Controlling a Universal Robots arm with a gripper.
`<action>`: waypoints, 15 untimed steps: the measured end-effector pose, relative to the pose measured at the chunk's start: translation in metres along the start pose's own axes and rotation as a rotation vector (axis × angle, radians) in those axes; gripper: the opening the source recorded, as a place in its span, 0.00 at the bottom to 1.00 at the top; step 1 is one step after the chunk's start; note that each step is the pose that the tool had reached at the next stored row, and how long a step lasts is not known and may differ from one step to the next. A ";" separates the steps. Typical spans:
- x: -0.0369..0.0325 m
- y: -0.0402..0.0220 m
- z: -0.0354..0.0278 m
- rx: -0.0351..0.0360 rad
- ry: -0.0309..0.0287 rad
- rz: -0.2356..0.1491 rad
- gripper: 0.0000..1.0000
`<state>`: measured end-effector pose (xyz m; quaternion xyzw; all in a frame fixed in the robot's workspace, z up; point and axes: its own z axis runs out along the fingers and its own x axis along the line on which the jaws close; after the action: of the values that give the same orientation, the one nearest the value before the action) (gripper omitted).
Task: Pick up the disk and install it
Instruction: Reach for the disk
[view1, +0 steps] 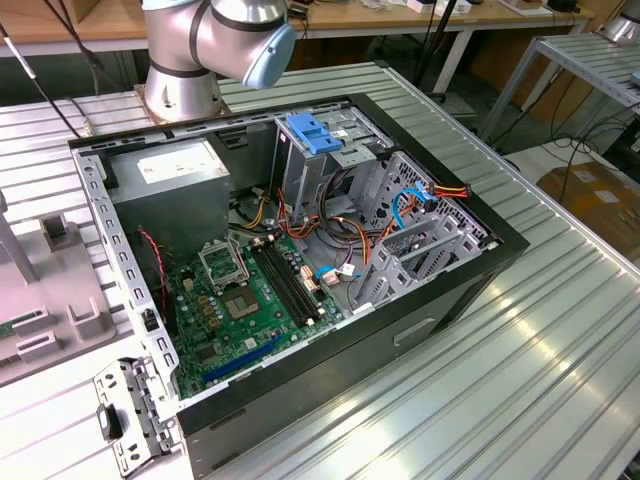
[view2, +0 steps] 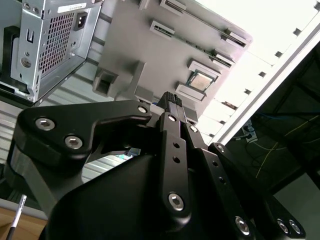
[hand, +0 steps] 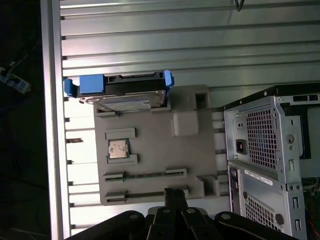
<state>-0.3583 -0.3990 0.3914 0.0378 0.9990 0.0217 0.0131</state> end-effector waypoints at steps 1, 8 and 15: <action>0.0022 -0.0001 -0.0001 0.0001 0.0000 0.000 0.11; 0.0114 -0.0008 -0.0002 0.0001 0.0000 0.000 0.11; 0.0186 -0.0014 -0.0002 0.0000 0.0000 0.000 0.11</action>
<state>-0.3769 -0.3990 0.3912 0.0379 0.9990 0.0217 0.0131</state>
